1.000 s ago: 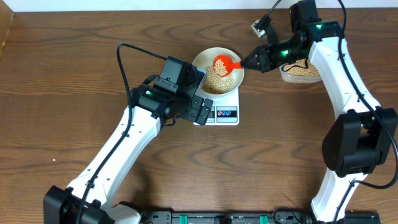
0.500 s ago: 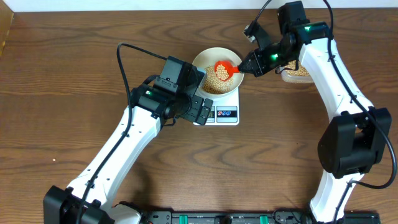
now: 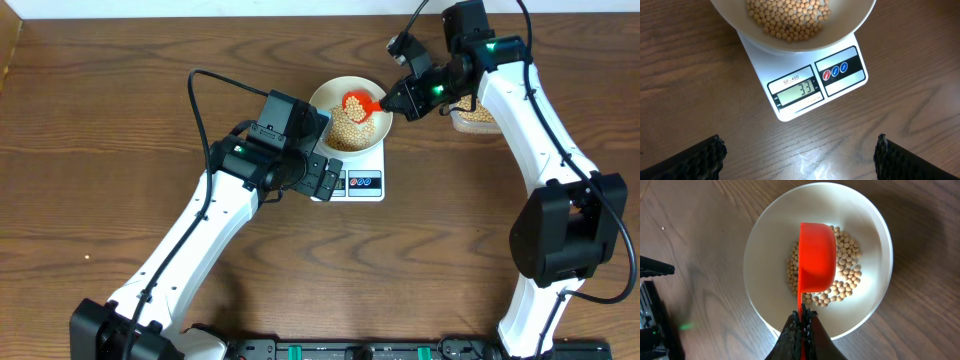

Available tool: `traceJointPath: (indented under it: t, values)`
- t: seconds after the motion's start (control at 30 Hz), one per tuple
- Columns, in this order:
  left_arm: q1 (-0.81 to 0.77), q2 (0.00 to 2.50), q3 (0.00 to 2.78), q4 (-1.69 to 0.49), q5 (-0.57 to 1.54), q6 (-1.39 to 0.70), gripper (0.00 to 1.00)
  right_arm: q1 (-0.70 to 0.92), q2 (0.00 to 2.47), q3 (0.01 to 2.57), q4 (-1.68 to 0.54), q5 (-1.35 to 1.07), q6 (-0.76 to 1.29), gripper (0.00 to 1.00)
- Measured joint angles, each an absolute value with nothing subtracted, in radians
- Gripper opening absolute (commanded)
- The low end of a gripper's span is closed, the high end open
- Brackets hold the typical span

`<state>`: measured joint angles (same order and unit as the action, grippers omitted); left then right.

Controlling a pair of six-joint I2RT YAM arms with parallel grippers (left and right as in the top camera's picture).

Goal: Scoop item into bowl and weigh 50g on scale
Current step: 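Tilt the scoop over the bowl, pouring soybeans in gradually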

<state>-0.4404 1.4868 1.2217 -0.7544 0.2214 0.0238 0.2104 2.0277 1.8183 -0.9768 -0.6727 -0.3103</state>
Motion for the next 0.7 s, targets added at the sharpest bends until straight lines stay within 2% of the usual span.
traceJointPath:
  t: [0.7]
  values:
    - [-0.44, 1.487, 1.222, -0.754, 0.221, 0.024, 0.96, 0.281, 2.028, 1.818, -0.922, -0.54, -0.413, 0.01]
